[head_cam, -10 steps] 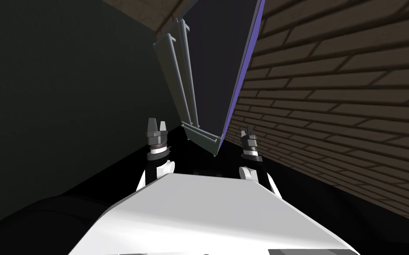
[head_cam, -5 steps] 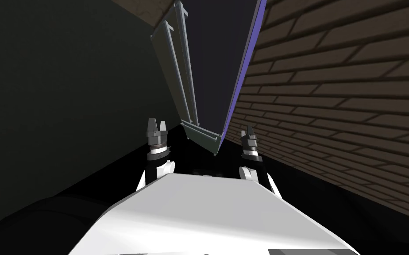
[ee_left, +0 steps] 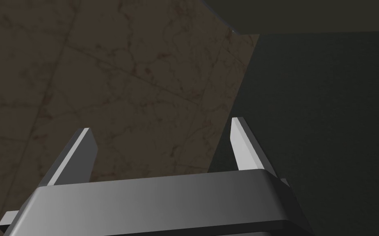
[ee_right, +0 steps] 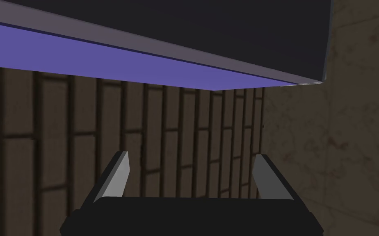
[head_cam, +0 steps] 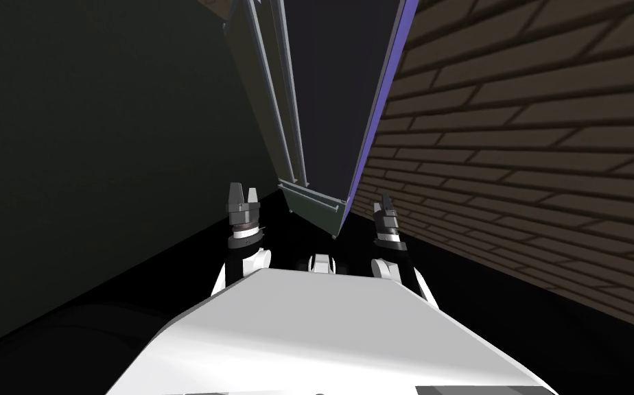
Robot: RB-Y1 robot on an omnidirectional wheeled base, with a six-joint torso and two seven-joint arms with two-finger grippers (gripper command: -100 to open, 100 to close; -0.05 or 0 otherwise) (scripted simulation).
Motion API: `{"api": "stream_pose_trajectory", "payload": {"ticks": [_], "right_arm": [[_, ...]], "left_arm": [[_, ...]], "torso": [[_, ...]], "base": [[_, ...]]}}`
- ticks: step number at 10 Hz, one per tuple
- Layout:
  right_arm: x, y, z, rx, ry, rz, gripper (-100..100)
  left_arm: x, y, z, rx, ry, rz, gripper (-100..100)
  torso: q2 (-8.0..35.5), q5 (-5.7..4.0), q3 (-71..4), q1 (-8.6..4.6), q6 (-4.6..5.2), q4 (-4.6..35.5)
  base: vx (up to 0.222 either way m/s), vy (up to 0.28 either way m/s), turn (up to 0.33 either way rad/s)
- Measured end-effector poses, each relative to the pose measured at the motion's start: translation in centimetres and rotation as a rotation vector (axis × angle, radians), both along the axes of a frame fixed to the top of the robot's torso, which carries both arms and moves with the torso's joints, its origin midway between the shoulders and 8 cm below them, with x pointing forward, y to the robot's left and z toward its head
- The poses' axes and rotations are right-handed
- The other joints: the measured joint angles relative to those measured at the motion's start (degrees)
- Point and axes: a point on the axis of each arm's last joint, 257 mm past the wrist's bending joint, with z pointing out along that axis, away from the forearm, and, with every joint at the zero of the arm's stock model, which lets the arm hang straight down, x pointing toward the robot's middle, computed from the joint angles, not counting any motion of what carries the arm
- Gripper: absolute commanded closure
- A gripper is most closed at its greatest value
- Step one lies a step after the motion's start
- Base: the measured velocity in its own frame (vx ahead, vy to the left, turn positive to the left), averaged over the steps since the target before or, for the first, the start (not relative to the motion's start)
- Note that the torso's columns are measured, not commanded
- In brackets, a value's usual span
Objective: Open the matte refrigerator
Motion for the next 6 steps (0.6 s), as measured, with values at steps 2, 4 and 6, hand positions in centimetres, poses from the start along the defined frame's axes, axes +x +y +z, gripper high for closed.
{"api": "stream_pose_trajectory", "payload": {"ticks": [2, 4, 6], "right_arm": [[0.1, -0.4, -0.7, -0.071, 0.011, -0.02, -100], [0.0, -1.1, -1.5, -0.14, 0.019, -0.054, -100], [-0.1, -1.6, -2.0, -0.186, 0.023, -0.081, -100]], "left_arm": [[0.0, 0.0, 0.0, 0.0, 0.0, 0.0, 0], [0.0, 0.0, 0.0, 0.0, 0.0, 0.0, 0], [0.0, 0.0, 0.0, 0.0, 0.0, 0.0, 0]], "torso": [[0.6, 0.01, -1.43, 0.01, 0.01, 0.7], [0.73, 0.01, -1.44, 0.02, 0.0, 0.79], [0.92, -0.06, -1.32, -0.21, 0.01, 0.85]], "base": [[0.074, 0.083, 0.049], [0.076, 0.103, 0.046], [0.054, 0.087, 0.07]]}}
